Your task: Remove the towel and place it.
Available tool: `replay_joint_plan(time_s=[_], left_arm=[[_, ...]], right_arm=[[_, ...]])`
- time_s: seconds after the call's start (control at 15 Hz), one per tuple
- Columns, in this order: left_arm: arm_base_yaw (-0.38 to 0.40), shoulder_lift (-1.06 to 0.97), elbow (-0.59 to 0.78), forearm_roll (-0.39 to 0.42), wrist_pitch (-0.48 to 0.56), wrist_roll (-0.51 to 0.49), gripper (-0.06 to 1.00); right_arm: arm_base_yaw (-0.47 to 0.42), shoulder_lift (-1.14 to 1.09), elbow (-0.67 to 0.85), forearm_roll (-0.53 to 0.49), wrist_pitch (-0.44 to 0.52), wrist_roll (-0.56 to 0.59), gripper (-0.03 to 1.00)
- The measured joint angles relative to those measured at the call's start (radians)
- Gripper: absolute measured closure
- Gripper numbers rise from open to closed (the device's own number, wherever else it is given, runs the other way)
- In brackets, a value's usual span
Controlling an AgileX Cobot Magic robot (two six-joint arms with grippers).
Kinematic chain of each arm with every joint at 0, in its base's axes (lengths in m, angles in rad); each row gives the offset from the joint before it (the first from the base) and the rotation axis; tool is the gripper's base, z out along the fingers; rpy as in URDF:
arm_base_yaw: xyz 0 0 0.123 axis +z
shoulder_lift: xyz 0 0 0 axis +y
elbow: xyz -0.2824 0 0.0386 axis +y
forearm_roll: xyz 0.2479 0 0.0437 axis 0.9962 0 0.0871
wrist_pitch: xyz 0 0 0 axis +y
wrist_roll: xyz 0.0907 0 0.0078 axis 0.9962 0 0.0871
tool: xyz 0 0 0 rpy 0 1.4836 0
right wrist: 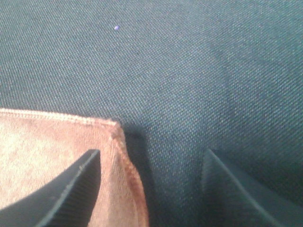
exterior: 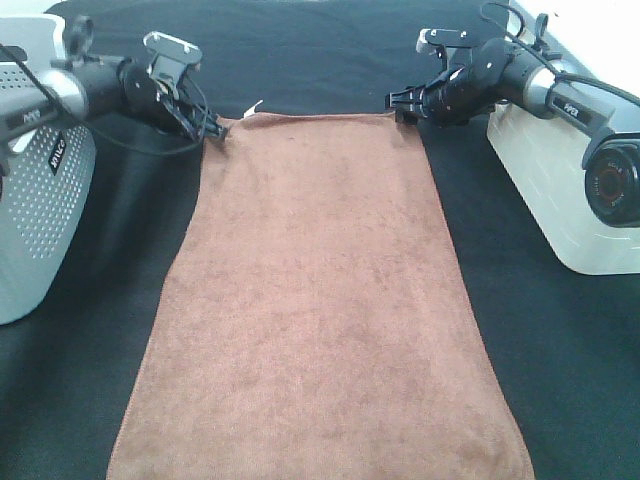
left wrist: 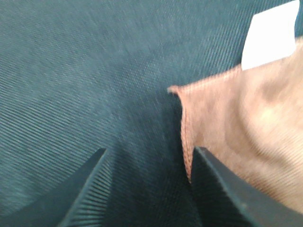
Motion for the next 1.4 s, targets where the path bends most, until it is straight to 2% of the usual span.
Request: replay_joint_plan(time_s=[0.2, 0.53, 0.67, 1.0, 1.2, 1.4], left_arm=[[-0.001, -0.083, 0.000, -0.002, -0.006, -0.034, 0.47], [-0.002, -0.086, 0.000, -0.008, -0.001, -0.041, 0.47], [-0.002, -0.069, 0.000, -0.050, -0.011, -0.041, 0.47], [-0.036, 0.032, 0.000, -0.106, -0.135, -0.004, 0.47], [-0.068, 0.059, 0.000, -0.105, -0.159, 0.001, 0.47], [-0.056, 0.067, 0.000, -0.095, -0.161, -0.001, 0.47]], right_arm=[[0.000, 0.000, 0.000, 0.018, 0.010, 0.000, 0.36], [0.000, 0.000, -0.006, 0.020, 0.012, 0.000, 0.36], [0.000, 0.000, -0.006, 0.020, 0.014, 0.000, 0.36], [-0.001, 0.000, -0.006, 0.020, 0.053, -0.001, 0.36], [-0.001, 0.000, -0.007, 0.020, 0.066, -0.003, 0.36], [-0.001, -0.001, -0.007, 0.020, 0.066, -0.007, 0.36]])
